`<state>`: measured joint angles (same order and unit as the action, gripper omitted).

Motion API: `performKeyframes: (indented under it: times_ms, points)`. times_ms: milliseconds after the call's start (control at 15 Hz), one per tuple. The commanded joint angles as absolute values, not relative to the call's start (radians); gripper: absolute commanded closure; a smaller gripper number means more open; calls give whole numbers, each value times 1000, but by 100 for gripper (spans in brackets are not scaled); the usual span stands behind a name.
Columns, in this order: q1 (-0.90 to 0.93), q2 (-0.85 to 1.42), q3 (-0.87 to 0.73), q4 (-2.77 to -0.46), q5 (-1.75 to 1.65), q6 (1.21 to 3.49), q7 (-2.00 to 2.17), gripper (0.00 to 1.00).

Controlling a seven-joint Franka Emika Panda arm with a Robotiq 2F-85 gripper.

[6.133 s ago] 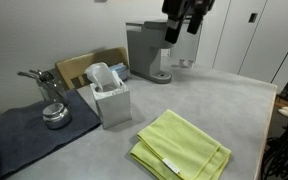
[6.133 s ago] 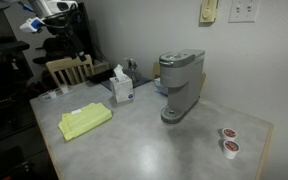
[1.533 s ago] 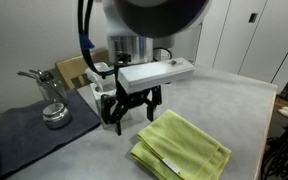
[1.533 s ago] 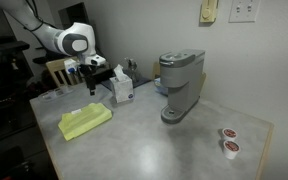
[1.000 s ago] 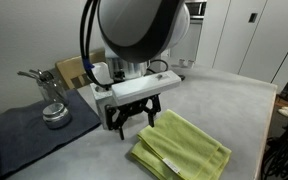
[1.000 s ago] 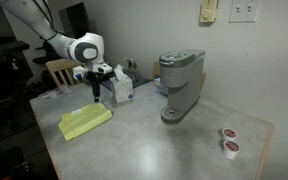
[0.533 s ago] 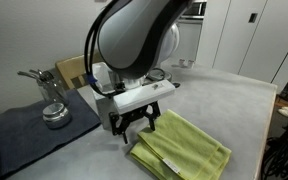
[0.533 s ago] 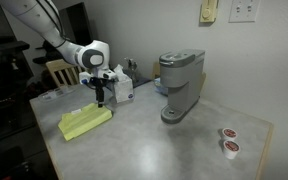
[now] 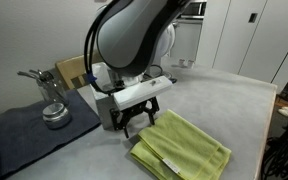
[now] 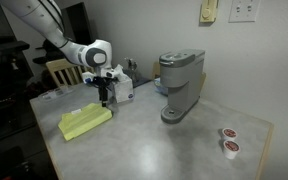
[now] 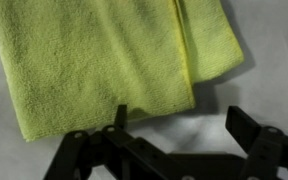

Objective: Unfold the towel once

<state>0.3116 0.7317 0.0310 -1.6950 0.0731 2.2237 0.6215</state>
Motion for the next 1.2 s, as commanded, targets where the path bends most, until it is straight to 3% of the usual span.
performKeyframes:
  times_ms: [0, 1133]
  points:
    - [324, 727, 23, -1669, 59, 2163, 636, 0]
    - [336, 721, 14, -1673, 41, 2090, 716, 0]
